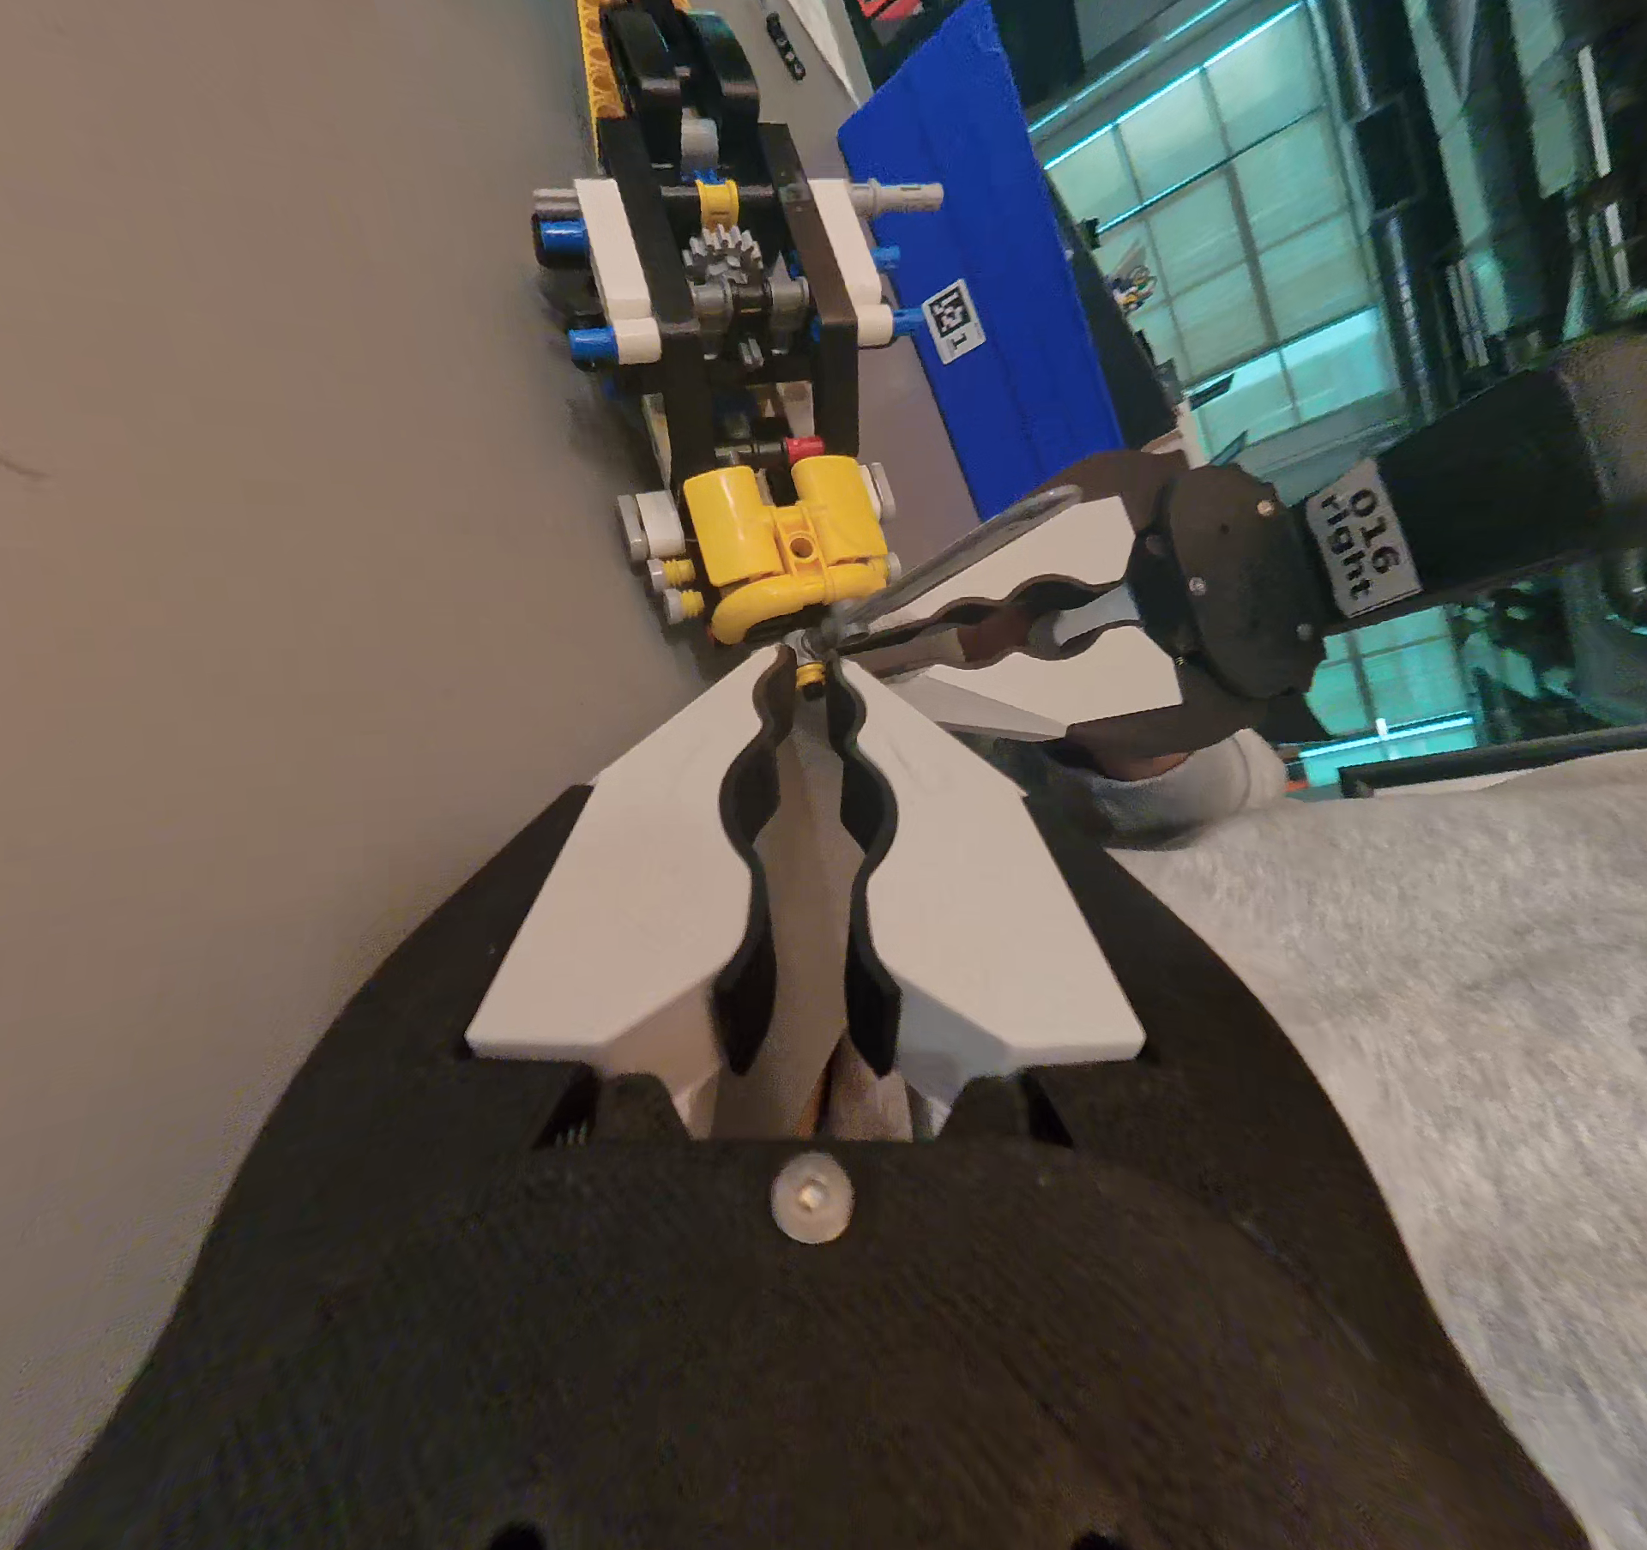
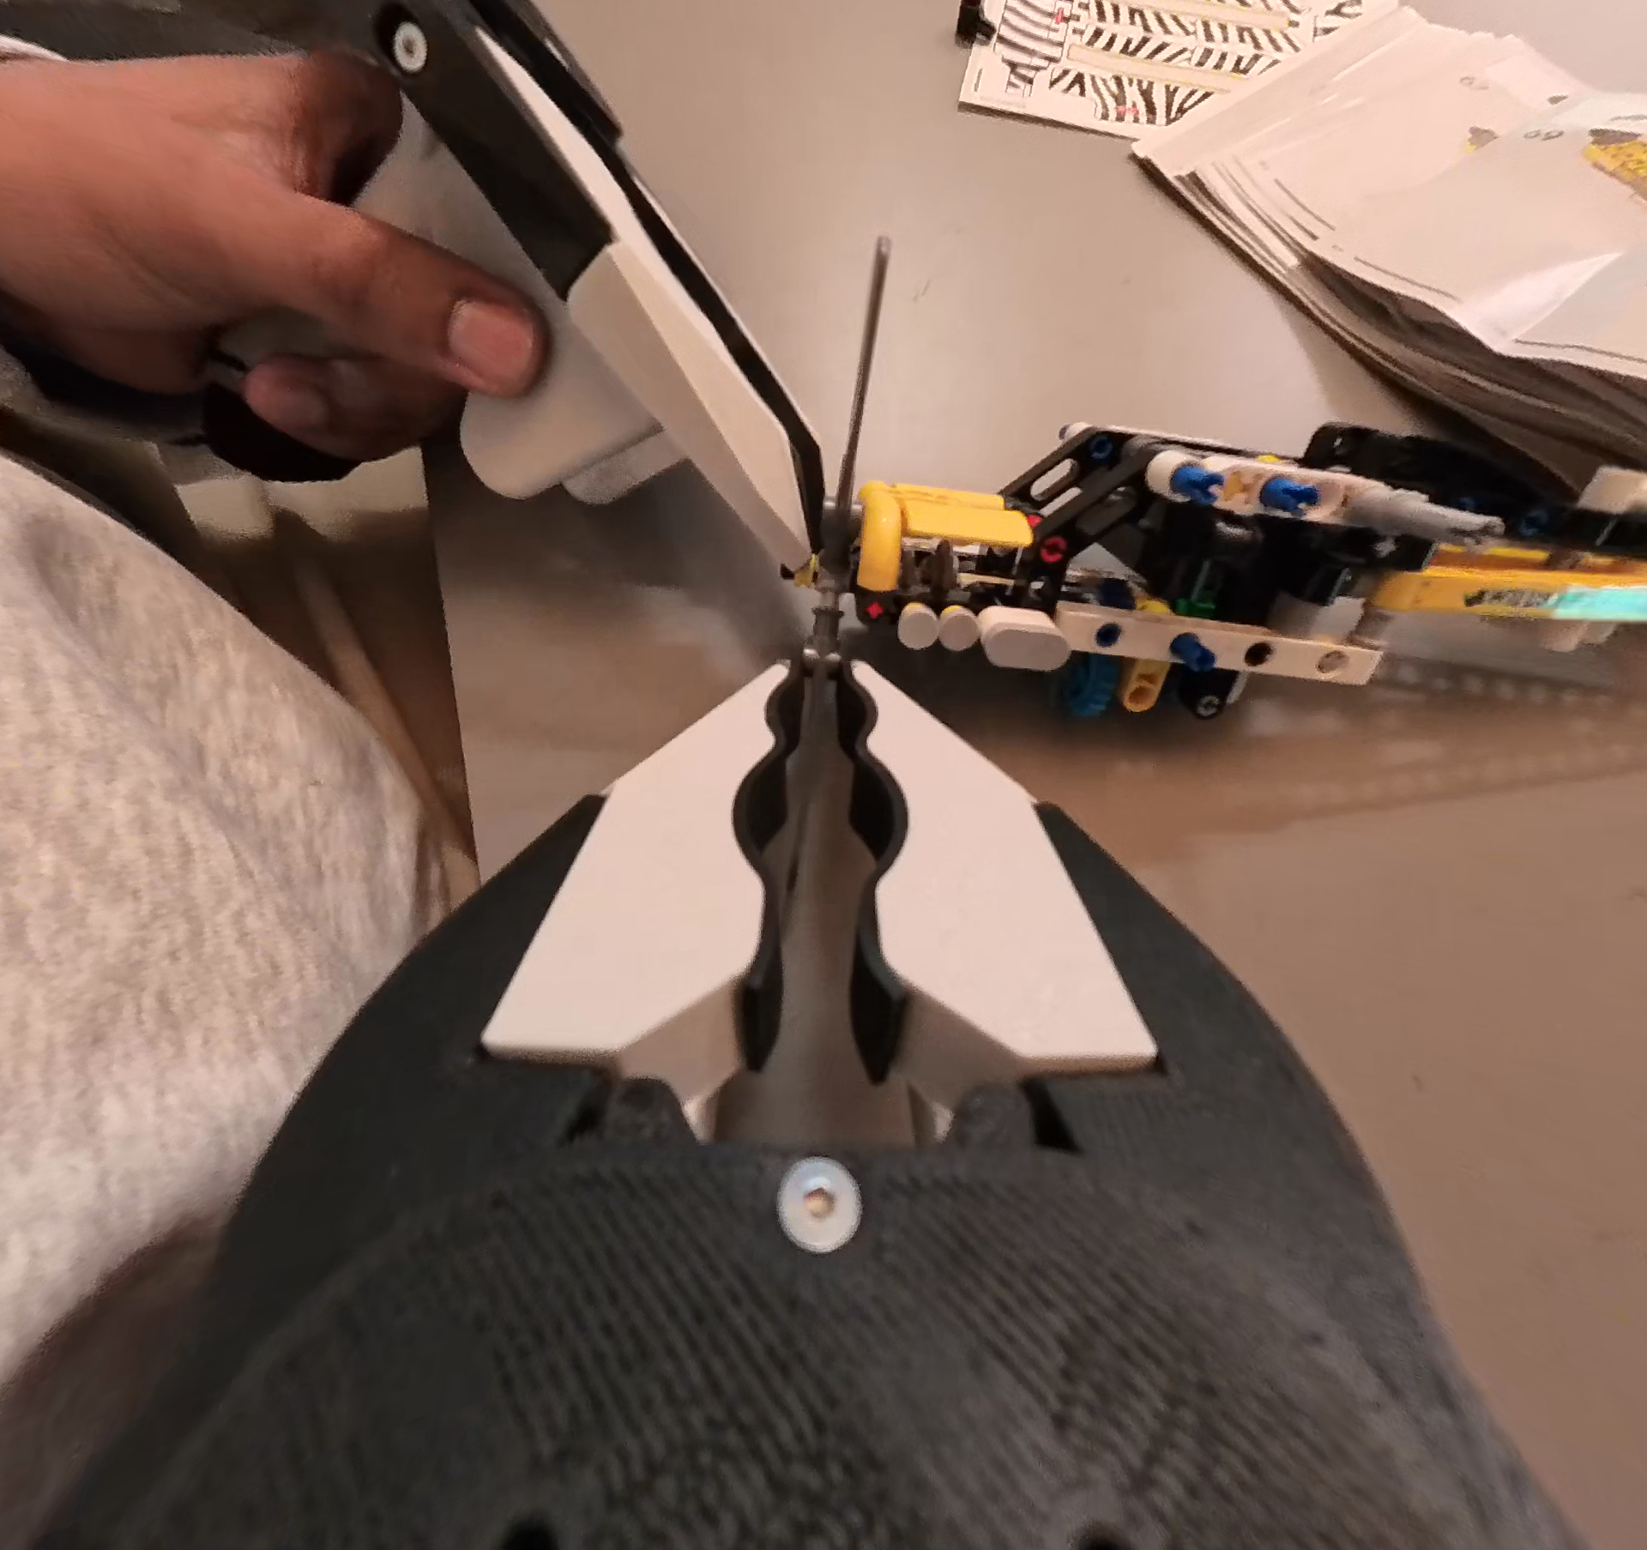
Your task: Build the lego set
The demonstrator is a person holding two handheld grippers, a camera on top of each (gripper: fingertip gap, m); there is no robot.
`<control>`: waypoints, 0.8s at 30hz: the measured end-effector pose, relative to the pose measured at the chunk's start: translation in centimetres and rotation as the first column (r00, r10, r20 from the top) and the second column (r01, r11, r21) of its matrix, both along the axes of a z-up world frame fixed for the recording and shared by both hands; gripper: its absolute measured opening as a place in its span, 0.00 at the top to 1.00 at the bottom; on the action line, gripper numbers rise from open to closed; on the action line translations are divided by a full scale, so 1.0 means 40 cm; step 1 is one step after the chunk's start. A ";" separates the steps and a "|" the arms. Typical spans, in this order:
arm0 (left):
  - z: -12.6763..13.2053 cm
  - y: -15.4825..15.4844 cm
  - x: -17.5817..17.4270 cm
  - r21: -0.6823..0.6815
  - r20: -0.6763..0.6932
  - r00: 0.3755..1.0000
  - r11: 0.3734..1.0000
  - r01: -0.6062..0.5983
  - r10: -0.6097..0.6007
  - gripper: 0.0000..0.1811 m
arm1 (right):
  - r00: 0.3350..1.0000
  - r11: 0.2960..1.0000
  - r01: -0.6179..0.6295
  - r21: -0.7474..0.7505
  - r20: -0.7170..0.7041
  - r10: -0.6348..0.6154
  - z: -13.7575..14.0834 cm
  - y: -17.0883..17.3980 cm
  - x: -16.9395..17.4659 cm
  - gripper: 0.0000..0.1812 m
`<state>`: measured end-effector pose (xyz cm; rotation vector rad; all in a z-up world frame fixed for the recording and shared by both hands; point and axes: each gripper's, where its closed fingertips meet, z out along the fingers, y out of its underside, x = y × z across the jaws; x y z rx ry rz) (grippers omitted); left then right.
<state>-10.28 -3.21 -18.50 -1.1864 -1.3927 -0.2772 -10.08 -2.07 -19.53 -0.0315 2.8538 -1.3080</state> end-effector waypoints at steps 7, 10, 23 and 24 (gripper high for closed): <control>-0.005 0.001 0.000 -0.010 0.008 1.000 1.000 0.003 -0.003 0.98 | 1.000 1.000 -0.015 0.007 -0.017 0.015 -0.002 0.000 0.000 0.97; -0.010 0.002 0.001 -0.007 0.030 1.000 1.000 0.004 -0.004 0.98 | 1.000 1.000 -0.018 0.013 -0.020 0.018 -0.005 0.001 0.000 0.97; -0.002 -0.002 0.002 0.077 0.069 0.998 0.997 0.001 -0.006 0.97 | 1.000 1.000 -0.021 0.020 -0.007 0.021 0.004 -0.002 0.002 0.97; -0.003 -0.002 0.001 0.069 0.067 0.998 0.998 -0.003 -0.002 0.97 | 1.000 0.999 -0.015 0.028 -0.005 0.016 0.002 -0.003 0.001 0.97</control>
